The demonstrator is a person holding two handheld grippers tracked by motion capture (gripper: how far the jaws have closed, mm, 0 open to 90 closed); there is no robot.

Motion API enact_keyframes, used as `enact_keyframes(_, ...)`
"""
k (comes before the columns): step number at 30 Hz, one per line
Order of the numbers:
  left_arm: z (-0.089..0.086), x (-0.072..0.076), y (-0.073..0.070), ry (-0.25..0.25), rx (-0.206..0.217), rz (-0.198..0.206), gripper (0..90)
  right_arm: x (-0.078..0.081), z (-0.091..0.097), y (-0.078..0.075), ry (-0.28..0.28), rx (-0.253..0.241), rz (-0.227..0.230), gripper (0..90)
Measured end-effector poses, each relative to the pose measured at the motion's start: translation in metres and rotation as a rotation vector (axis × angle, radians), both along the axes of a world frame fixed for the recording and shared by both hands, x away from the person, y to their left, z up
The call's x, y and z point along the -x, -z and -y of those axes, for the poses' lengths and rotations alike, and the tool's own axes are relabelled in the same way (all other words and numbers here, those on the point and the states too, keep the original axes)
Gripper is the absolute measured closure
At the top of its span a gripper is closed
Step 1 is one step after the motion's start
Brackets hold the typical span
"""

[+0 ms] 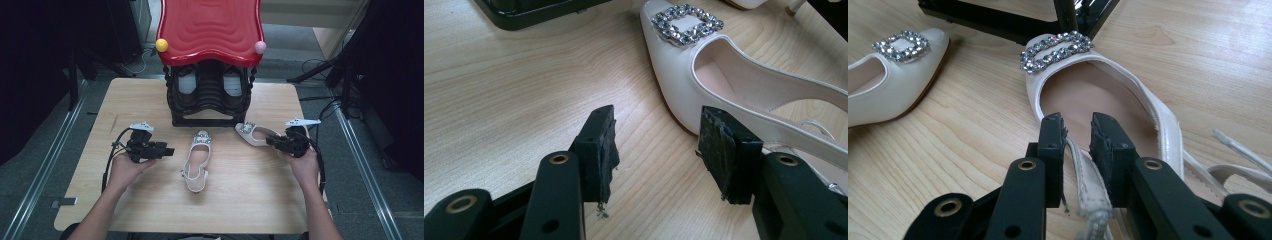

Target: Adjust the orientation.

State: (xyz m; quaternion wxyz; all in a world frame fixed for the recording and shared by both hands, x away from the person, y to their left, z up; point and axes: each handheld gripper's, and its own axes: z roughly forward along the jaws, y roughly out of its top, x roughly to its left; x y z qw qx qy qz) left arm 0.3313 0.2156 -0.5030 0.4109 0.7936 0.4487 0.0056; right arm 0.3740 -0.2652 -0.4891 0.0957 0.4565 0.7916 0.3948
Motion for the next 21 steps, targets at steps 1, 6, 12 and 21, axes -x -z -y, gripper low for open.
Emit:
enact_keyframes(1, 0.0000, 0.0003, 0.0001, -0.001, 0.002, 0.001, 49.6, -0.0003, -0.0002, 0.0004, -0.004, 0.002, 0.000, 77.5)
enact_keyframes(6, 0.0001, 0.0014, 0.0001, -0.001, 0.000, -0.001, 49.6, -0.0027, -0.0012, 0.0027, -0.017, -0.002, -0.013, 79.6)
enact_keyframes(12, -0.0001, 0.0020, 0.0004, 0.000, -0.002, 0.000, 49.6, -0.0056, 0.0007, 0.0033, -0.033, -0.026, -0.042, 82.8)
enact_keyframes(21, -0.0035, 0.0016, -0.0007, -0.009, 0.004, 0.007, 49.6, -0.0086, 0.0063, -0.0008, -0.061, -0.065, -0.083, 84.9)
